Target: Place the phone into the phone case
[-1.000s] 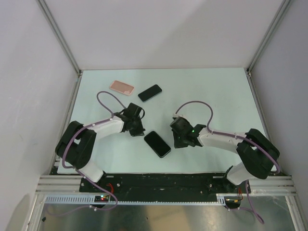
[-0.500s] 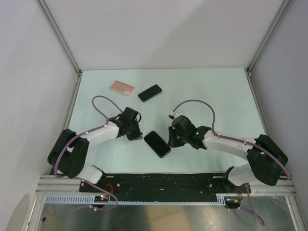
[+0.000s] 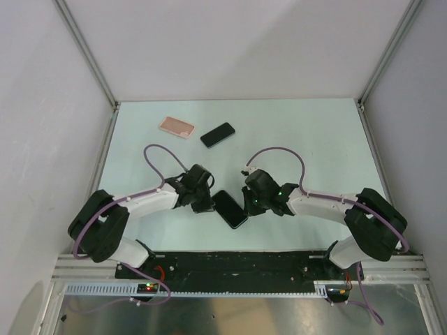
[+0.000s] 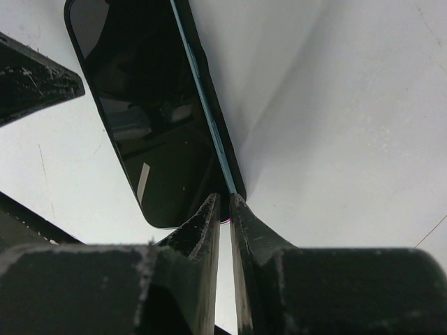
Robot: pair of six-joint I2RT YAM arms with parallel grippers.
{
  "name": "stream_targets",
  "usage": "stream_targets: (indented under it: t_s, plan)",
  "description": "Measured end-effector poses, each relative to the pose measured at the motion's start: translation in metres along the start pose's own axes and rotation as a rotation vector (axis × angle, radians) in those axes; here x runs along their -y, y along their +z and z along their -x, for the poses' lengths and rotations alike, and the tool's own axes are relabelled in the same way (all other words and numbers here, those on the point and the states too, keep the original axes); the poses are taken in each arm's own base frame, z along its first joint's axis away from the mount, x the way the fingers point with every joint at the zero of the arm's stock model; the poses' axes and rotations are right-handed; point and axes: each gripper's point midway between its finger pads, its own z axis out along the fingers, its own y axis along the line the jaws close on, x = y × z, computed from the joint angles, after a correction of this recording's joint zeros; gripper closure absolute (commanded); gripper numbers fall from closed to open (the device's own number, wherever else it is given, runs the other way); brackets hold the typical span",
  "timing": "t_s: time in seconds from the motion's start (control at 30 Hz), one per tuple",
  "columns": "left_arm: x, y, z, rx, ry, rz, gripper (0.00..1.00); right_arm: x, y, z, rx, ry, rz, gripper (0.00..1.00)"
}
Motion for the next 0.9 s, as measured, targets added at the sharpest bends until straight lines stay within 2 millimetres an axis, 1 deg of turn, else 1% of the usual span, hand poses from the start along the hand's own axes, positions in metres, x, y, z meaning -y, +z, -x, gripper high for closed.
stream_targets:
  t_s: [0.23, 0.43, 0.73, 0.9]
  plan:
    - [0.005, 0.002, -0.011, -0.019, 0.013, -0.001, 1.00, 0.001, 0.002, 0.000, 0.006, -0.012, -0.009, 0.86]
    - [0.004, 0.008, -0.019, -0.045, 0.020, 0.010, 1.00, 0.002, 0.005, 0.000, 0.011, -0.024, -0.023, 0.92]
    - [0.006, 0.008, -0.020, -0.052, 0.017, 0.011, 1.00, 0.000, 0.010, 0.003, 0.036, -0.053, -0.069, 0.95]
    - [0.006, 0.008, -0.020, -0.053, 0.017, 0.012, 1.00, -0.002, 0.018, 0.007, 0.060, -0.062, -0.093, 0.96]
